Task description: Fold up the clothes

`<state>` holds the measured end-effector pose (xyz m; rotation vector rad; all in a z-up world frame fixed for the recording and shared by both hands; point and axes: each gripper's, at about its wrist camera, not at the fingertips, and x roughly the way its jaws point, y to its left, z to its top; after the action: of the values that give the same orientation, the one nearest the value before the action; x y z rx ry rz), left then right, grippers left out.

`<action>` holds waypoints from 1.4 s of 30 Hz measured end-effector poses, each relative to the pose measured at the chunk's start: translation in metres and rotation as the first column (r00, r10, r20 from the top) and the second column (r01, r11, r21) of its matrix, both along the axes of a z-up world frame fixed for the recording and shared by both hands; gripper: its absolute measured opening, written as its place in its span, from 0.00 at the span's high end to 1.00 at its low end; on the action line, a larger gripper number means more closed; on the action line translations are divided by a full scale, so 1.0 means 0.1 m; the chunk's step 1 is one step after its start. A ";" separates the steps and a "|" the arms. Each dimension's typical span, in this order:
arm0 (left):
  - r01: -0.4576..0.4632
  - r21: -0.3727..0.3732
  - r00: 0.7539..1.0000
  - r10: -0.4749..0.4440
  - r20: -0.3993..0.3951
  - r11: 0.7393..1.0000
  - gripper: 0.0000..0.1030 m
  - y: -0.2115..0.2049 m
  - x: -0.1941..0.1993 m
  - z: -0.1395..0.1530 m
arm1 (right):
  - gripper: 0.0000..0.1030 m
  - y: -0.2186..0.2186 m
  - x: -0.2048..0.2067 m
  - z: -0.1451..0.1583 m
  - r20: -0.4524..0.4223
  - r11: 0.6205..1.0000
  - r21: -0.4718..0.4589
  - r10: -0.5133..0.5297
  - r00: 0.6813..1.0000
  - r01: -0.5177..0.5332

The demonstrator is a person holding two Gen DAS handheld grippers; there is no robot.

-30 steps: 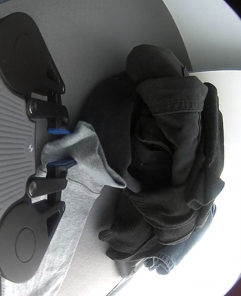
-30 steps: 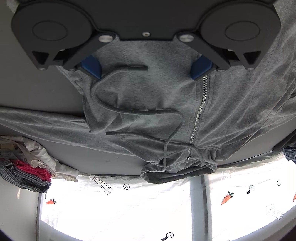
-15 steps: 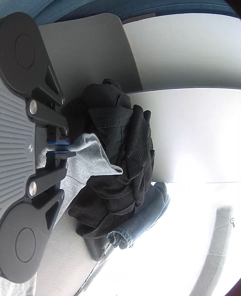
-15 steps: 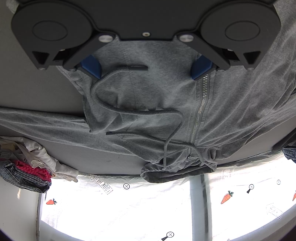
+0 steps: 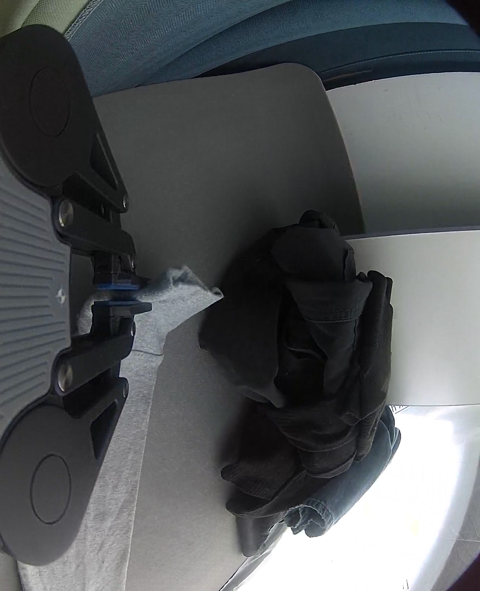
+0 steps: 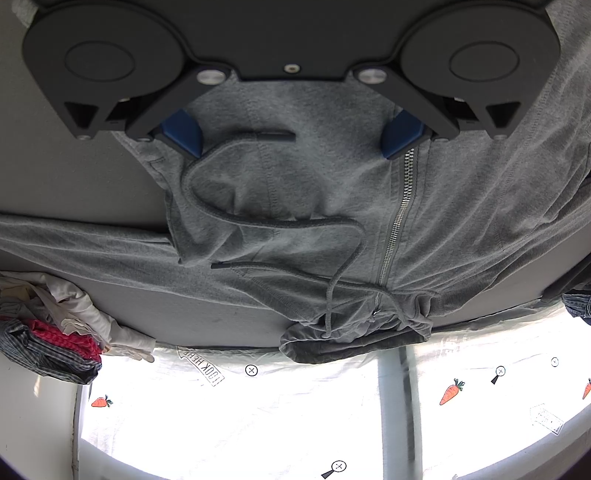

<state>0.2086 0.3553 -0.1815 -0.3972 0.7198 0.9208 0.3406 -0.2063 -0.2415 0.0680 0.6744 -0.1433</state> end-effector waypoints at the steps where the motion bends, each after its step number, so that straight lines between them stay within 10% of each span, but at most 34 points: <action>1: -0.003 -0.015 1.000 0.003 -0.011 1.000 0.93 0.02 -0.02 -0.06 | 0.00 0.00 0.00 0.00 0.000 1.000 0.000 0.000 1.000 0.000; 30: -0.125 -0.128 0.991 0.118 -0.065 0.984 0.29 0.06 -0.31 -0.27 | 0.00 -0.01 -0.01 0.01 0.001 1.000 0.003 0.000 1.000 0.000; 42: -0.117 -0.134 0.993 0.113 -0.039 0.984 0.27 -0.03 -0.33 -0.26 | 0.00 0.01 0.00 0.02 -0.004 1.000 0.000 0.000 1.000 0.000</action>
<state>0.1752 0.3521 -0.2071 -0.5509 0.7980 0.9915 0.3403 -0.2056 -0.2398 0.0677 0.6788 -0.1430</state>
